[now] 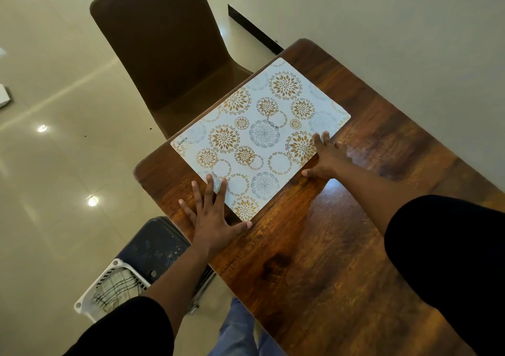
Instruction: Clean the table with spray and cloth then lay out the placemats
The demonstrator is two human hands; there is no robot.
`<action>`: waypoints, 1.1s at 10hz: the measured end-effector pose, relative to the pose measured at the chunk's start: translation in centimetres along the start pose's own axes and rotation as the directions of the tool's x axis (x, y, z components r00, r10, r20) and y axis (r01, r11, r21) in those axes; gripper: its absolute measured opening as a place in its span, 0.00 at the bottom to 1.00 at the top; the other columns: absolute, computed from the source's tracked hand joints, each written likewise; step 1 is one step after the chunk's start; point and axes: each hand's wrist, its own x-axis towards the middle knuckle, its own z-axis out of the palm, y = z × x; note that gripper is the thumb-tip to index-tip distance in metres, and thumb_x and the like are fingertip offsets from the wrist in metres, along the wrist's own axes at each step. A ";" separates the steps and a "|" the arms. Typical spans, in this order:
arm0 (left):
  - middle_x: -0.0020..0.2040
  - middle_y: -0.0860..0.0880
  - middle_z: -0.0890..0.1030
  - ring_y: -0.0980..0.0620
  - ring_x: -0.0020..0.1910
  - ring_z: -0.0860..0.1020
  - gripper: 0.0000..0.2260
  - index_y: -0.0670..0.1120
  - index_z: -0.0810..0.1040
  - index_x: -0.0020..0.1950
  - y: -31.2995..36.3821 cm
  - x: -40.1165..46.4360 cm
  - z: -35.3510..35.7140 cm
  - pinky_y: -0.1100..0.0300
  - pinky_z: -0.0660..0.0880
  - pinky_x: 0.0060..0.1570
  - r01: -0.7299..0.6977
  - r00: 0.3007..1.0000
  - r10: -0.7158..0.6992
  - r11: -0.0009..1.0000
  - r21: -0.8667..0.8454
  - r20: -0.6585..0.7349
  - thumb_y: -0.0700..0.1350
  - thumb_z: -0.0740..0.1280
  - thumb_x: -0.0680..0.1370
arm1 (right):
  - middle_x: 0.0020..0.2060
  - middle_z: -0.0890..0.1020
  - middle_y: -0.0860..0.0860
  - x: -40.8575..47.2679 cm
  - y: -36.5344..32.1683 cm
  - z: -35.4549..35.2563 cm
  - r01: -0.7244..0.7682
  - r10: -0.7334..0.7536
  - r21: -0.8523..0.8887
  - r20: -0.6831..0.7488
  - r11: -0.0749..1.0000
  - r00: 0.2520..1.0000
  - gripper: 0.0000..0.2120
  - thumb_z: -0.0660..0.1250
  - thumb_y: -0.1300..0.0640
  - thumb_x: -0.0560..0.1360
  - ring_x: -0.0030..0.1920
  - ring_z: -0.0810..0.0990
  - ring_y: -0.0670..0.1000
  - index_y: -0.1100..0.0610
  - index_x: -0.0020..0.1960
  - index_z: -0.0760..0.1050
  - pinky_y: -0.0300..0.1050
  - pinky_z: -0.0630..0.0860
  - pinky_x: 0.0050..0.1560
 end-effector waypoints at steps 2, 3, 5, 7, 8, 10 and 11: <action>0.86 0.55 0.31 0.44 0.81 0.23 0.57 0.59 0.44 0.88 0.1 0.0 0.0 0.28 0.24 0.73 -0.003 1.000 0.003 1.000 -0.014 -0.020 0.81 0.64 0.68 | 0.83 0.36 0.50 0.0 -0.1 0.1 -0.008 0.008 0.011 -0.004 1.000 1.000 0.58 0.75 0.38 0.73 0.81 0.42 0.67 0.47 0.83 0.35 0.73 0.60 0.72; 0.86 0.55 0.32 0.45 0.82 0.23 0.57 0.60 0.44 0.88 0.2 0.0 0.0 0.29 0.24 0.74 0.002 1.000 -0.002 1.000 -0.015 -0.017 0.81 0.64 0.67 | 0.83 0.37 0.50 0.0 -0.1 0.2 -0.011 0.011 0.022 -0.014 1.000 1.000 0.57 0.76 0.39 0.73 0.81 0.42 0.67 0.47 0.84 0.36 0.72 0.60 0.73; 0.87 0.54 0.32 0.45 0.82 0.23 0.56 0.59 0.45 0.88 0.1 0.0 0.1 0.30 0.23 0.74 0.007 1.000 -0.007 1.000 -0.017 -0.019 0.80 0.64 0.68 | 0.83 0.38 0.50 -0.1 -0.2 0.2 -0.011 0.012 0.028 -0.022 1.000 1.000 0.57 0.76 0.39 0.72 0.81 0.42 0.67 0.47 0.84 0.37 0.72 0.60 0.73; 0.87 0.55 0.32 0.45 0.82 0.23 0.55 0.59 0.44 0.88 0.1 0.1 0.2 0.30 0.23 0.74 0.014 1.000 -0.014 1.000 -0.002 -0.020 0.80 0.63 0.69 | 0.83 0.38 0.50 0.0 -0.1 0.5 -0.004 0.005 0.038 -0.029 0.999 1.000 0.57 0.76 0.39 0.73 0.81 0.42 0.67 0.47 0.84 0.37 0.72 0.59 0.73; 0.86 0.55 0.31 0.45 0.81 0.22 0.55 0.60 0.43 0.88 0.1 0.1 0.0 0.29 0.23 0.74 0.017 1.000 -0.017 1.000 0.006 0.000 0.80 0.63 0.68 | 0.83 0.36 0.51 0.2 0.0 0.6 0.008 -0.007 0.045 -0.021 0.999 1.000 0.57 0.75 0.38 0.73 0.81 0.41 0.67 0.47 0.84 0.36 0.72 0.59 0.73; 0.85 0.56 0.29 0.47 0.80 0.20 0.58 0.61 0.41 0.87 0.6 0.1 -1.2 0.30 0.23 0.74 0.060 0.994 -0.062 0.998 0.024 0.088 0.86 0.57 0.65 | 0.84 0.41 0.52 -0.8 0.5 1.5 0.017 -0.016 0.038 -0.037 0.999 0.999 0.50 0.71 0.39 0.77 0.82 0.45 0.65 0.51 0.84 0.41 0.67 0.60 0.77; 0.86 0.54 0.30 0.46 0.81 0.22 0.59 0.61 0.41 0.87 0.9 -0.2 -1.7 0.32 0.23 0.75 0.107 0.988 -0.111 0.993 0.043 0.106 0.89 0.45 0.62 | 0.84 0.47 0.54 -1.7 0.5 1.8 0.040 -0.039 0.006 -0.039 0.999 0.998 0.45 0.69 0.41 0.79 0.81 0.54 0.66 0.53 0.84 0.47 0.65 0.67 0.74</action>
